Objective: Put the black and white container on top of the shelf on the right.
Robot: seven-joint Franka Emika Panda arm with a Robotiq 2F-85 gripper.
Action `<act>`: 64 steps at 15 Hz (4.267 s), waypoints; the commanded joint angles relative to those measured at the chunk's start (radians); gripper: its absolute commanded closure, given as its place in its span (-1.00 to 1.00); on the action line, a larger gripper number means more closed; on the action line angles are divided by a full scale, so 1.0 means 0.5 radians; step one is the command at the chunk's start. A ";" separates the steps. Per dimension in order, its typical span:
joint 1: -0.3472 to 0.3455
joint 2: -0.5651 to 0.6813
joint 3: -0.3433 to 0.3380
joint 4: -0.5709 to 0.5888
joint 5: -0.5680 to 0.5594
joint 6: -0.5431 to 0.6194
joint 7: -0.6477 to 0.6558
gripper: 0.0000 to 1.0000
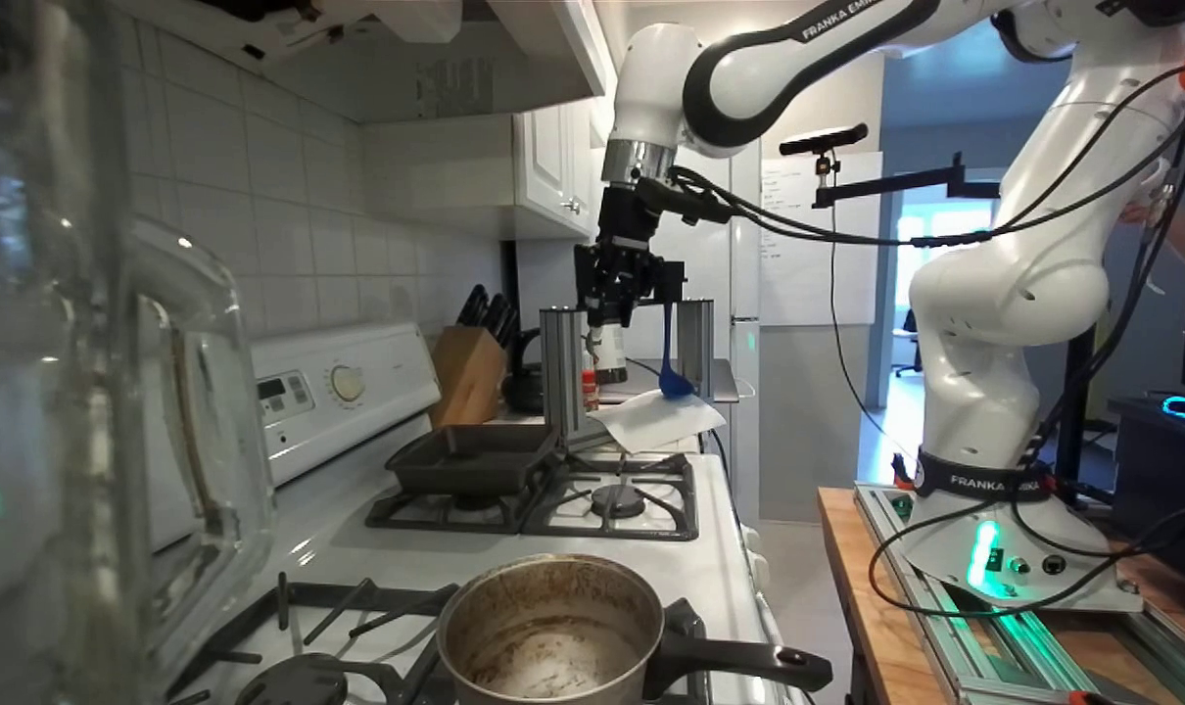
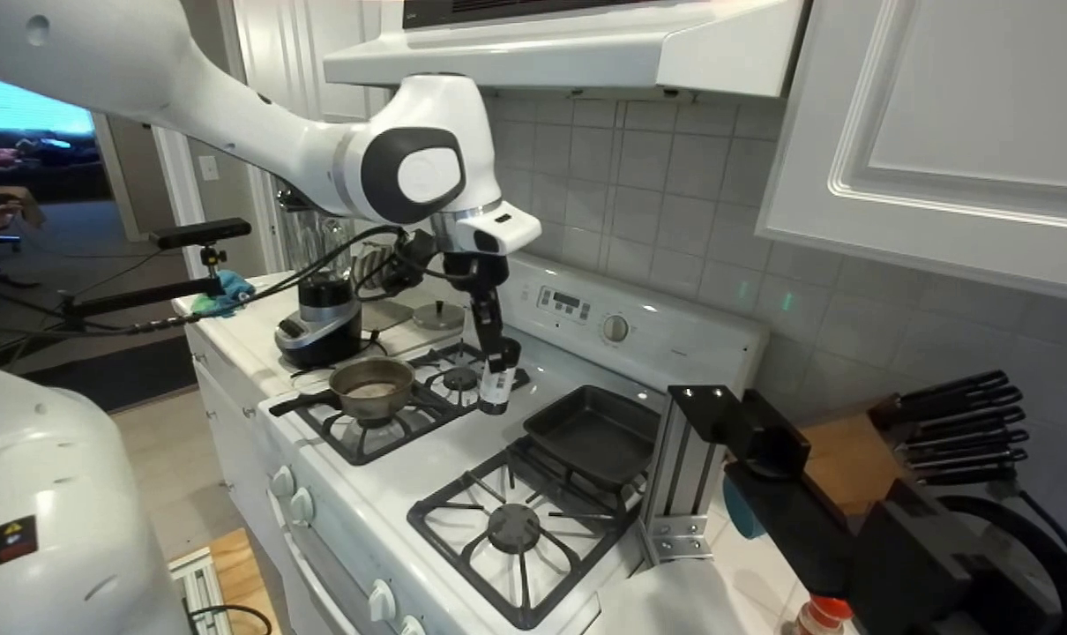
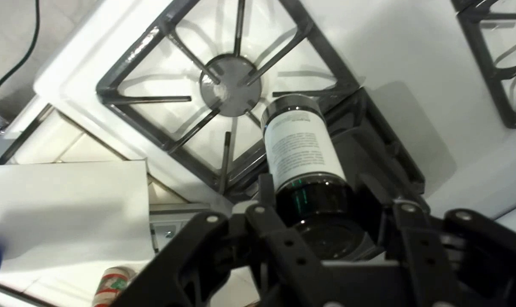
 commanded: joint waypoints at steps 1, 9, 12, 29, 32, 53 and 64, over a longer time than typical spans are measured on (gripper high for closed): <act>-0.195 -0.037 -0.045 0.082 0.047 -0.116 -0.252 0.50; -0.525 -0.118 -0.084 0.010 -0.040 -0.010 -0.508 0.50; -0.634 -0.164 -0.078 0.016 -0.109 -0.036 -0.510 0.50; -0.817 -0.172 -0.180 0.072 -0.127 0.022 -0.665 0.50; -0.854 -0.130 -0.188 0.198 -0.162 -0.035 -0.671 0.50; -0.843 0.556 -0.530 0.949 -0.102 -0.119 -1.000 0.50; -0.819 0.661 -0.539 1.043 -0.111 -0.200 -0.989 0.50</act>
